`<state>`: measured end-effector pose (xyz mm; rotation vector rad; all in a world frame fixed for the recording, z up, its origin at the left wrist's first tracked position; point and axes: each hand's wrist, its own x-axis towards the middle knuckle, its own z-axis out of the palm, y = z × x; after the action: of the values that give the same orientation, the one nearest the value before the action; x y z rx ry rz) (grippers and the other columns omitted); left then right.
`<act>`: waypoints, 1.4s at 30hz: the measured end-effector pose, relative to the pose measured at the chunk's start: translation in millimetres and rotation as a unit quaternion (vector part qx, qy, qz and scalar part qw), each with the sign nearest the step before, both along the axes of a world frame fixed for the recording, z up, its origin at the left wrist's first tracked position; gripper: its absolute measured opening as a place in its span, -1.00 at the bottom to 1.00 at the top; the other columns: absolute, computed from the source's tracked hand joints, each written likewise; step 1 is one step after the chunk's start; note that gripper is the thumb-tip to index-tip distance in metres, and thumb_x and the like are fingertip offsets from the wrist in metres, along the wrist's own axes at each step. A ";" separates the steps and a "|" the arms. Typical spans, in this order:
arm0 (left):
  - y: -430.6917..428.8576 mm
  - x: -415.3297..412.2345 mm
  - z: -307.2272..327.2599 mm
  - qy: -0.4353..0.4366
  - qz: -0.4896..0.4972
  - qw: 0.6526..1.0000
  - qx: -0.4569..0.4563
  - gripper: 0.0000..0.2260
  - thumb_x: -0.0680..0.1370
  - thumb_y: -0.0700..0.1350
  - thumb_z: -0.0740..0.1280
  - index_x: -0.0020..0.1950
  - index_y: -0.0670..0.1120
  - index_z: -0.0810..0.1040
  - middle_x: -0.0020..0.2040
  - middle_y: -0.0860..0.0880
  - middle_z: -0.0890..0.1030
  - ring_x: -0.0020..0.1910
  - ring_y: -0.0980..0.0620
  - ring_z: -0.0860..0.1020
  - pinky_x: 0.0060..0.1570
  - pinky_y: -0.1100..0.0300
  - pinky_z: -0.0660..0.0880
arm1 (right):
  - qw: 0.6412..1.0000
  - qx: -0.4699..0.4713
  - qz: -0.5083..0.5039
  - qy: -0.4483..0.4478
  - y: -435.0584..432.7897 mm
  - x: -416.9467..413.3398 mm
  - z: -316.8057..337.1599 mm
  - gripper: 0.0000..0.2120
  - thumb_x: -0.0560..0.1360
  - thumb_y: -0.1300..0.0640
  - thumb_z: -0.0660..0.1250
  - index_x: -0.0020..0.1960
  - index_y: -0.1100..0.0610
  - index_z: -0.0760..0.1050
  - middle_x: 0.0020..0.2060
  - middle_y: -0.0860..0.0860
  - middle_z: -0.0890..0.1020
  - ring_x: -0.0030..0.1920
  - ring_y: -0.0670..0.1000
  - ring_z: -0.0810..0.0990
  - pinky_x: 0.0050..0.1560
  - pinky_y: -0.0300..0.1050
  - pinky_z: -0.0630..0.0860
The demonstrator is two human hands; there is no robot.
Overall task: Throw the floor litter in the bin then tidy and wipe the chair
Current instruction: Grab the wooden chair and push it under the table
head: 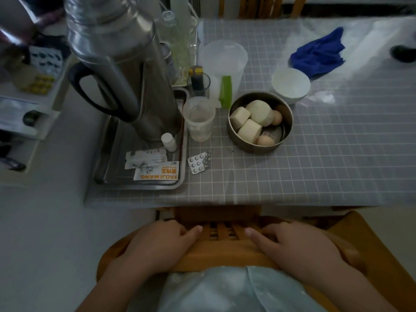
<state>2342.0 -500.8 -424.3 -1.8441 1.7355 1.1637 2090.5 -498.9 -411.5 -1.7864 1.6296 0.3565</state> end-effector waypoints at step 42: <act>-23.7 -56.4 -2.1 -0.070 0.015 0.938 -0.340 -0.71 0.47 0.06 0.29 -0.45 0.05 0.55 -0.62 0.14 0.37 -0.62 0.27 0.25 -0.59 0.41 0.09 | 0.998 -0.058 -0.010 -0.004 -31.2 -37.3 -17.6 -0.47 0.45 -0.36 -0.01 -0.24 0.02 0.52 -0.49 -0.03 0.52 -0.46 -0.10 0.49 -0.48 -0.13 0.41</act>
<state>2285.6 -524.5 -426.4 -2.2546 2.2032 0.4266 2053.2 -530.1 -429.1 -1.8521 1.6921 0.2483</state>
